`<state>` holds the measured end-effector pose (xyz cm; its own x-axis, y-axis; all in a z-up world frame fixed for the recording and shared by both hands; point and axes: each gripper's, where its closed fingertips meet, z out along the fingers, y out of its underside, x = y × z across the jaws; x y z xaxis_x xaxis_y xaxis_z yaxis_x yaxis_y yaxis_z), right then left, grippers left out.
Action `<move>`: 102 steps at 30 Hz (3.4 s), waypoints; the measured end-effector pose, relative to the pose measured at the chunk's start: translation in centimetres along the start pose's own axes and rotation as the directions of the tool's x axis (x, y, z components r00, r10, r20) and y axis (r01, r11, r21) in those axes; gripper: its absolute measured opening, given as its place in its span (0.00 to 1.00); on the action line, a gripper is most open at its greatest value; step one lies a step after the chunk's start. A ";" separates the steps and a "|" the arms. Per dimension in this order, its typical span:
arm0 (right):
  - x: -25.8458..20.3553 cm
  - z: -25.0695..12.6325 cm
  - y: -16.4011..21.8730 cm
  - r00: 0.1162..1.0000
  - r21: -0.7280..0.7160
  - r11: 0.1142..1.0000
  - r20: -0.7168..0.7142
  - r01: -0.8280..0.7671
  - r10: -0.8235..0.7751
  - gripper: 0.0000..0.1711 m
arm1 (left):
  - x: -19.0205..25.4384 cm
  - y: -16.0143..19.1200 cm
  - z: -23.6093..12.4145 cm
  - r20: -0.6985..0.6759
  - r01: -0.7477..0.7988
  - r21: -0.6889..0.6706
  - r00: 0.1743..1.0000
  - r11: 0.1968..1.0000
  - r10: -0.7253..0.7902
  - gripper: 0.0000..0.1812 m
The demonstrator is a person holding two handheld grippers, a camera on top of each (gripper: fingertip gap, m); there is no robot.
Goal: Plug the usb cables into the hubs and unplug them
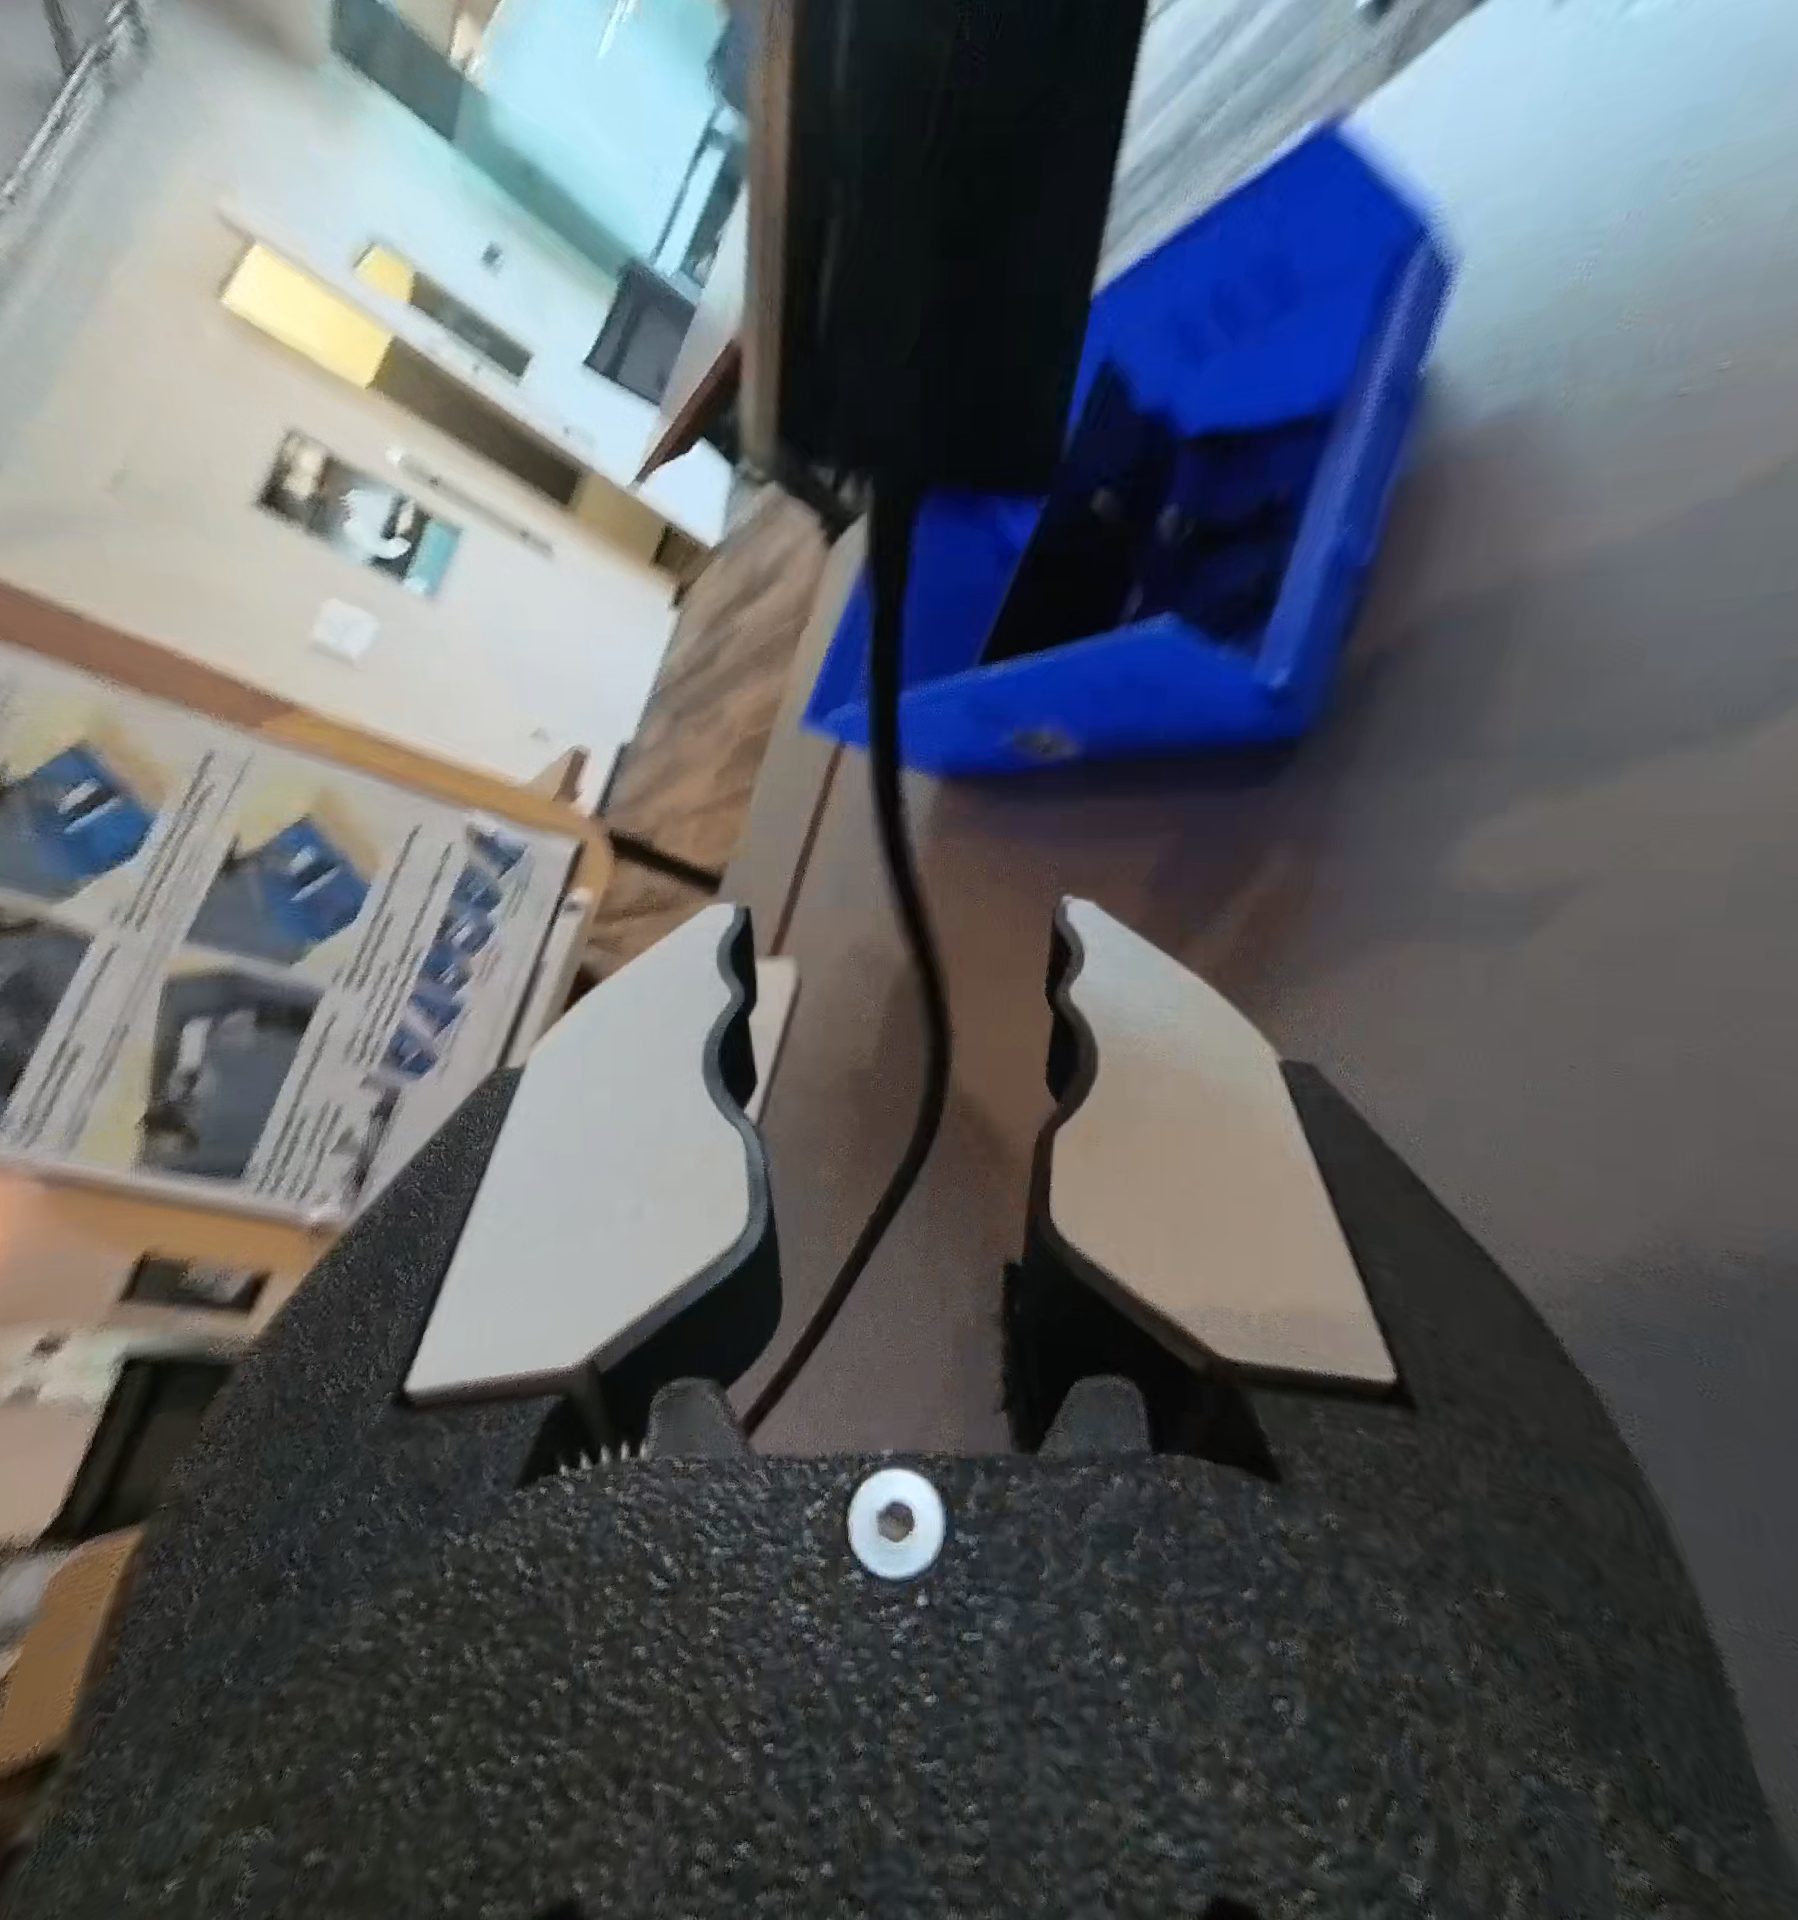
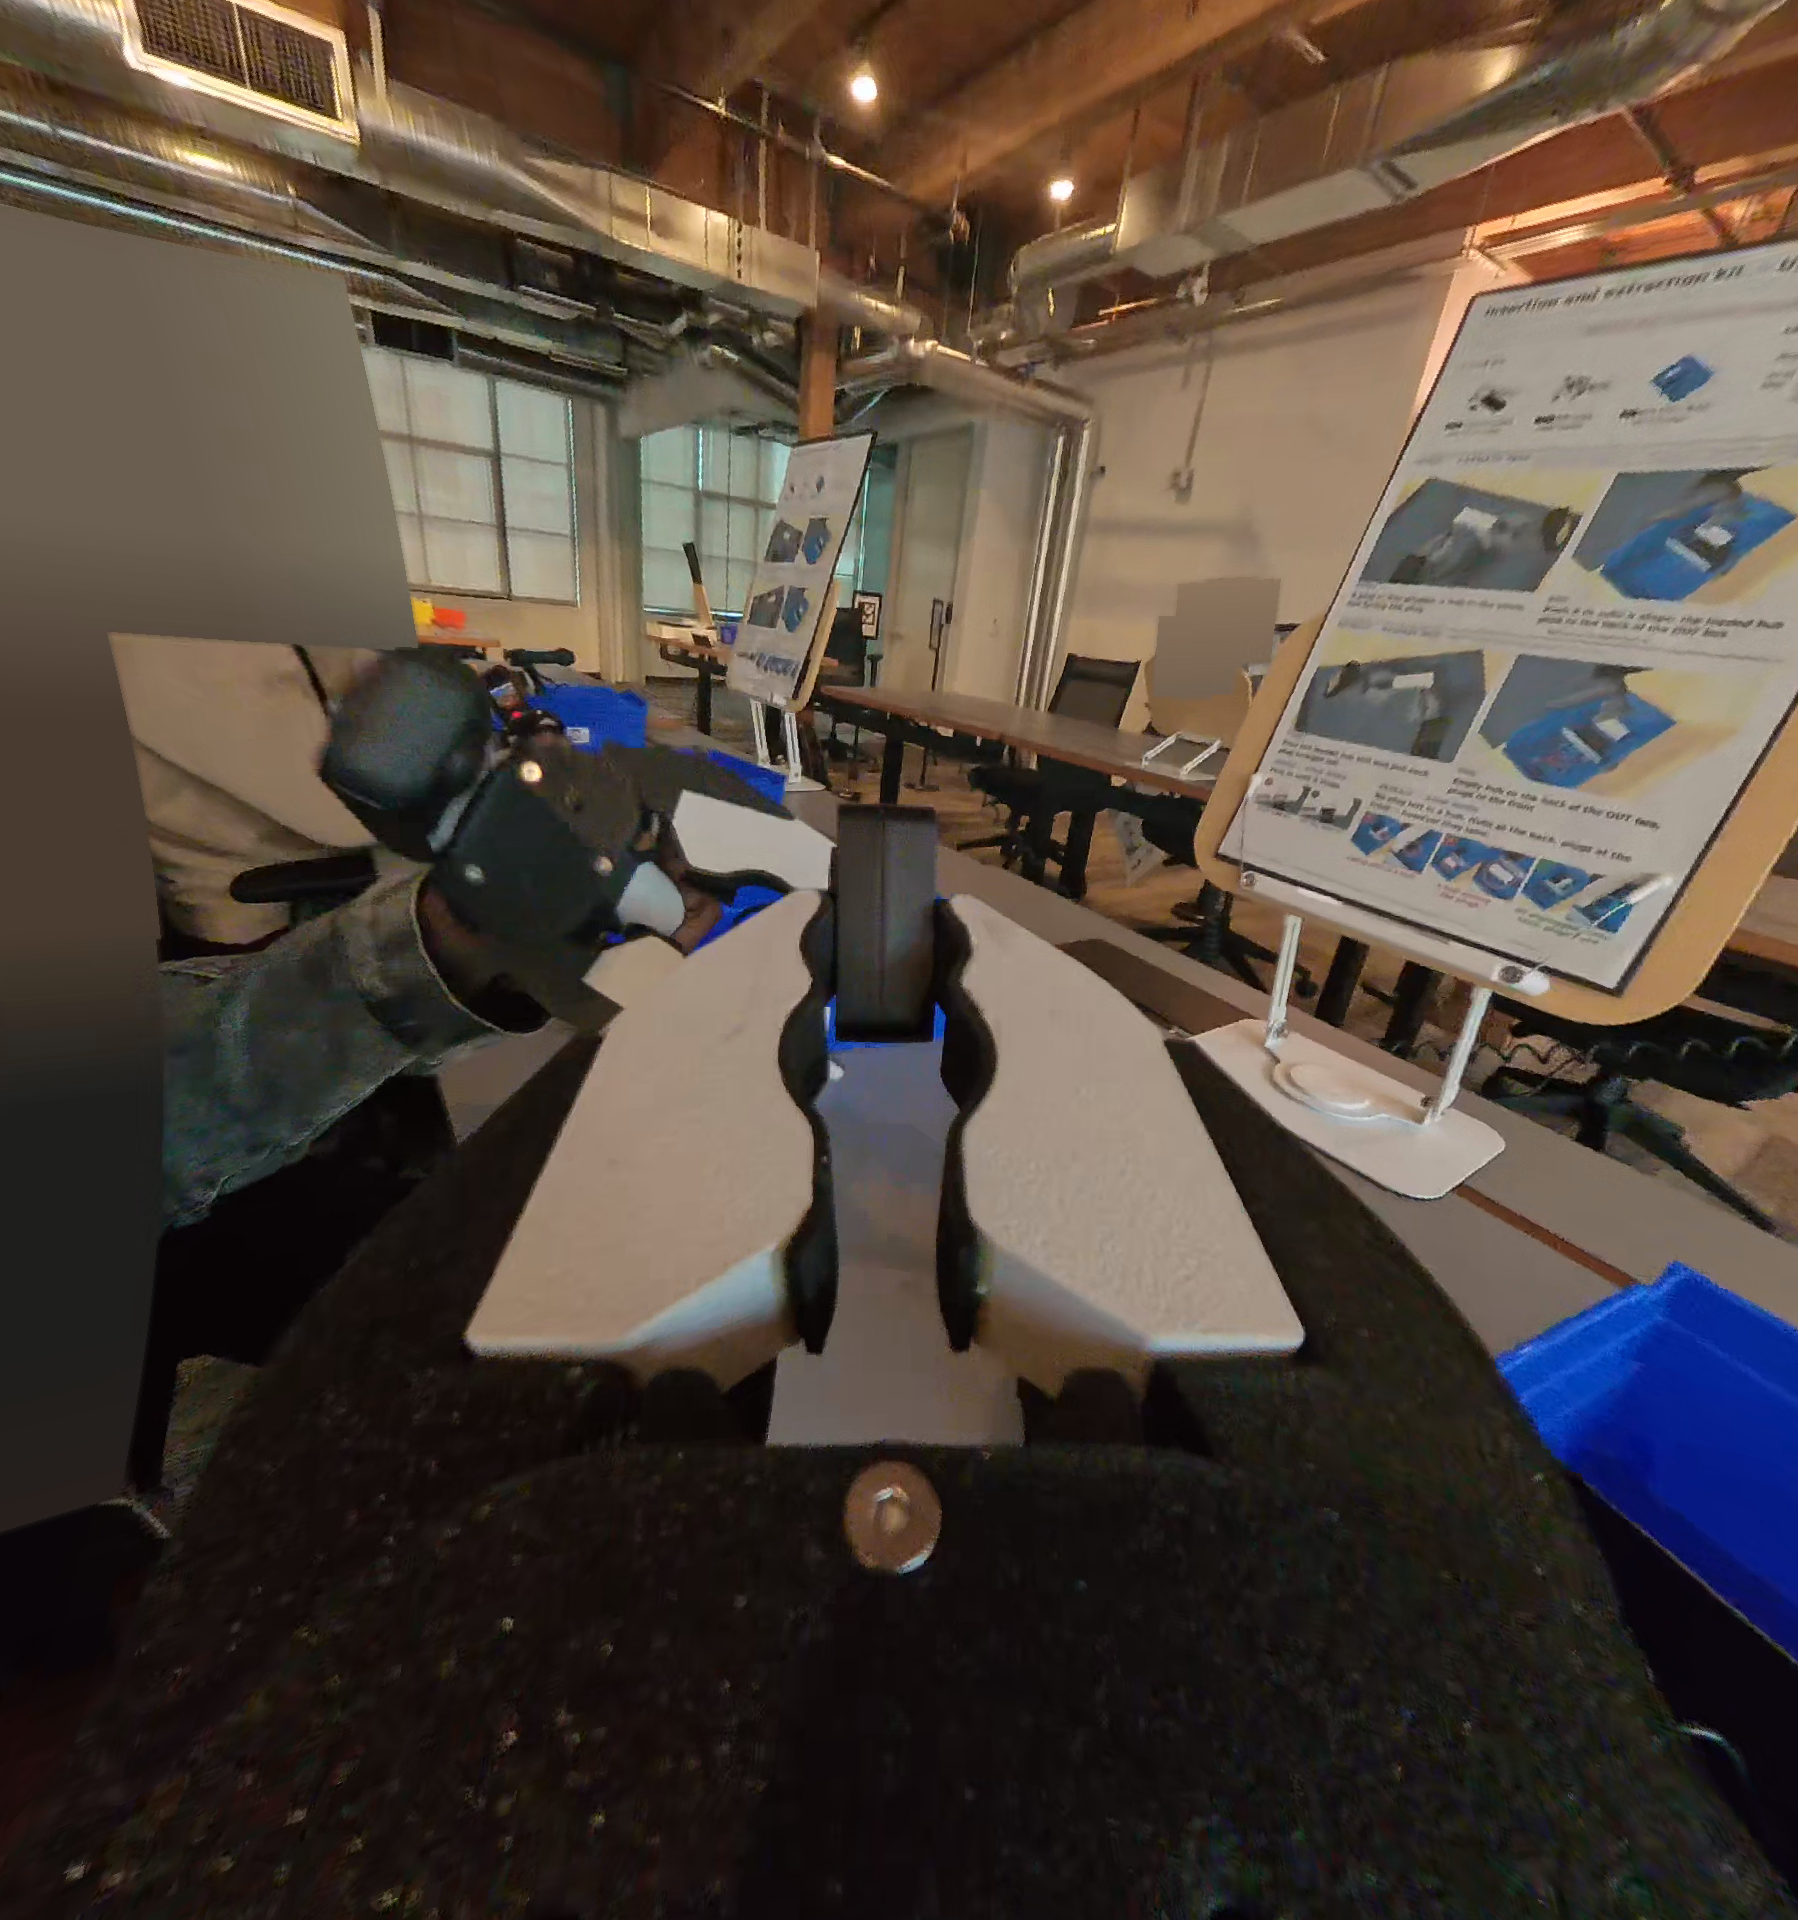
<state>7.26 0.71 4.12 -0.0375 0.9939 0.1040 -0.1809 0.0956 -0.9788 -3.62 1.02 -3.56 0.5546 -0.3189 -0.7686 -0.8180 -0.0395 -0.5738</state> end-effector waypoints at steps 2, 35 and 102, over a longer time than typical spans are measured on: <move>0.2 -0.7 -0.7 1.000 0.018 1.000 -0.022 0.019 -0.018 0.09 | -0.9 3.4 -0.2 0.053 0.008 -0.072 0.999 0.997 -0.004 0.30; -0.5 -0.2 -0.5 0.998 -0.019 0.998 -0.016 0.066 -0.066 0.09 | -23.0 6.3 -13.2 0.748 -0.030 -0.075 0.660 0.997 0.076 0.00; 20.2 0.5 10.7 0.816 -0.566 0.773 -0.280 0.285 -0.506 0.23 | -5.7 1.8 20.7 0.156 0.452 -0.015 0.882 0.892 -0.445 0.00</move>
<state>4.09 21.83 -4.17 0.3365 0.7778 0.5309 0.4058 0.3889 -0.8271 -5.14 22.40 -6.07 0.8767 -0.1163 -0.4667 -0.4809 -0.1934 -0.8552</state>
